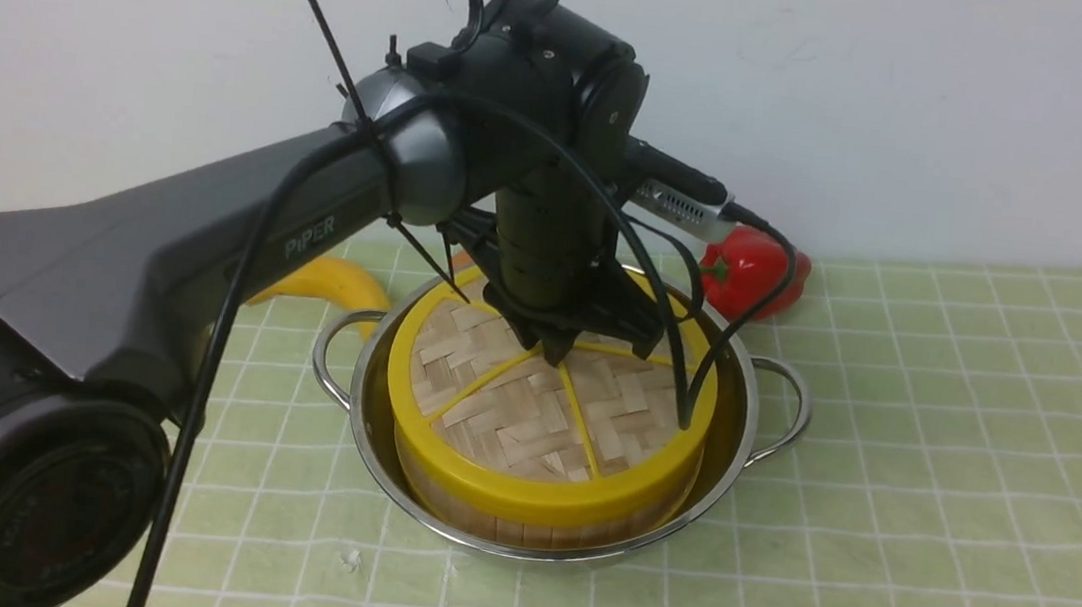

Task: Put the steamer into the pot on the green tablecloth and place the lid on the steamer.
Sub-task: 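Place the yellow bamboo steamer lid onto the steamer in the pot with the left gripper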

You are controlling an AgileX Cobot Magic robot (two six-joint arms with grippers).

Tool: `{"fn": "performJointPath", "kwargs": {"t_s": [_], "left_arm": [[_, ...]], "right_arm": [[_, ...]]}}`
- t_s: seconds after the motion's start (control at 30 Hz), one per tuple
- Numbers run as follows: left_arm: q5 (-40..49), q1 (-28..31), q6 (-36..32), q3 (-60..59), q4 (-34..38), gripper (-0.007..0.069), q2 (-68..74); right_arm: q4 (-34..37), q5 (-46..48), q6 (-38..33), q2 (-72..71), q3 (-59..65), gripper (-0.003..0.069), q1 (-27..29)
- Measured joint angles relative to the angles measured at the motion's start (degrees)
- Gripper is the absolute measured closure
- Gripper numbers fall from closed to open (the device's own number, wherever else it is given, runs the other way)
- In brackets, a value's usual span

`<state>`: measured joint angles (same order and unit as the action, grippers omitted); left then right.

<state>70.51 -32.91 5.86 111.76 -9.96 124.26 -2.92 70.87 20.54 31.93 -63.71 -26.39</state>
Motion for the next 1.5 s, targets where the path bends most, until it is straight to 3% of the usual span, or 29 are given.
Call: {"fn": "performJointPath", "kwargs": {"t_s": [0.5,0.57,0.87,1.07,1.17,1.3,1.33,1.37,1.4,1.5], "left_arm": [[0.0,-0.02,0.0,0.0,-0.07,0.0487,0.0],[0.0,-0.02,-0.05,0.0,-0.43,0.0448,0.0],[-0.12,-0.02,-0.51,-0.13,-5.01,0.0097,-2.49],[-0.16,0.03,-0.38,-0.13,-6.37,0.0017,-12.92],[-0.16,0.07,-0.38,-0.13,-6.58,0.0052,-19.46],[-0.17,0.07,-0.38,-1.76,-6.64,0.0181,-26.21],[-0.17,0.07,-0.38,-3.67,-6.53,0.0265,-29.87],[-0.17,0.07,-0.38,-4.34,-6.53,0.0291,-30.36],[-0.17,0.07,-0.38,-7.21,-6.46,0.0391,-33.76],[-0.1,0.07,-0.38,-14.65,-6.26,0.0578,-41.14]], "right_arm": [[1.12,0.0,0.0,0.0,0.0,0.0237,0.0],[1.33,0.0,0.0,0.0,0.0,0.0237,0.0],[1.37,0.0,-0.55,0.0,0.0,0.0237,0.0],[0.73,-0.18,-7.23,-0.51,0.72,0.0237,0.0],[-0.71,-1.3,-8.08,-2.12,3.57,0.0237,0.0],[-2.99,-6.02,-7.32,-5.26,10.58,0.0241,0.0],[-4.48,-8.49,-6.12,-7.37,14.76,0.0253,0.0],[-4.64,-8.77,-5.9,-7.6,15.3,0.0256,0.0],[-5.51,-10.42,-4.43,-9.1,18.98,0.0277,0.0],[-6.8,-12.89,-1.47,-11.49,25.29,0.0355,0.0]]}}
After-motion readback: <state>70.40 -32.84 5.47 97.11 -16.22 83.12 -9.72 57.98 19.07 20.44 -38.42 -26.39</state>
